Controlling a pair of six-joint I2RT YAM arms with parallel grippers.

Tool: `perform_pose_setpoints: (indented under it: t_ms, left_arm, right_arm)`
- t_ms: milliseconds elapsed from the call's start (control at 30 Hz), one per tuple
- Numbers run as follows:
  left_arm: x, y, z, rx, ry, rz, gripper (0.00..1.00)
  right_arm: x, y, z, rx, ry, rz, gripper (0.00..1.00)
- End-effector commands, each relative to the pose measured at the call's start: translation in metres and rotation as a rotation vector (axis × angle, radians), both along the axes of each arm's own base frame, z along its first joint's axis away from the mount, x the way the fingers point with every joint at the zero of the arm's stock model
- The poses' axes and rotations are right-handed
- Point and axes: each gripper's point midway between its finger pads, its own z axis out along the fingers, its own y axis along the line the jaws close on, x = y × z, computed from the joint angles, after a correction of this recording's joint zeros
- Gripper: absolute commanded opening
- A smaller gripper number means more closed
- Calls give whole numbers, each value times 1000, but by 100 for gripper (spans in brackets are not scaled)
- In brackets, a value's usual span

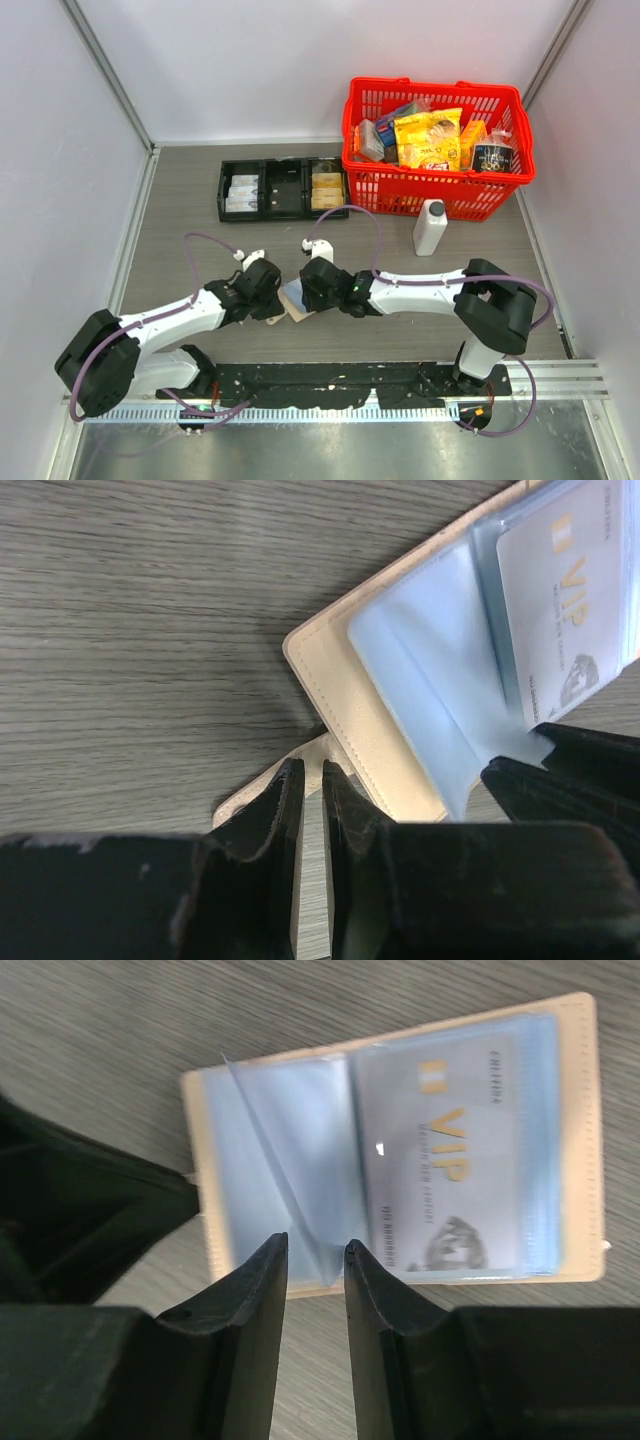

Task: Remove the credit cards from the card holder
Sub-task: Remove the credit card from the card holder.

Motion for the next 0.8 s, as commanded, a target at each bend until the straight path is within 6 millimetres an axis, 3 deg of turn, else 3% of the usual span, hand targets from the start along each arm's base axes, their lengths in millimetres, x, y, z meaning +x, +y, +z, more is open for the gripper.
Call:
perform_pose_setpoints:
  t_ms: [0,133,267,433,500,600,767]
  left_arm:
    - [-2,-12,-1,-57,3,-9,16]
    - [-2,-15,1,-68,3,-13,16]
    - [-4,-15,3,-77,-2,-8,16]
    - [-3,0,11,-34,-31,28,17]
    - [-1,7,20,-4,-53,43,19]
    - [2,18,38,23,-93,65,24]
    - [10,16,71,-28,-164,84,31]
  right_arm:
    - [1,30,47,188,-68,71,34]
    - [-9,41,54,229,-51,146,35]
    - [-12,41,48,211,-31,168,36]
    - [-7,31,60,195,-83,154,49]
    - [0,14,61,135,-115,119,55]
    - [13,-5,61,97,-133,70,56]
    - [44,-35,48,84,-88,-6,47]
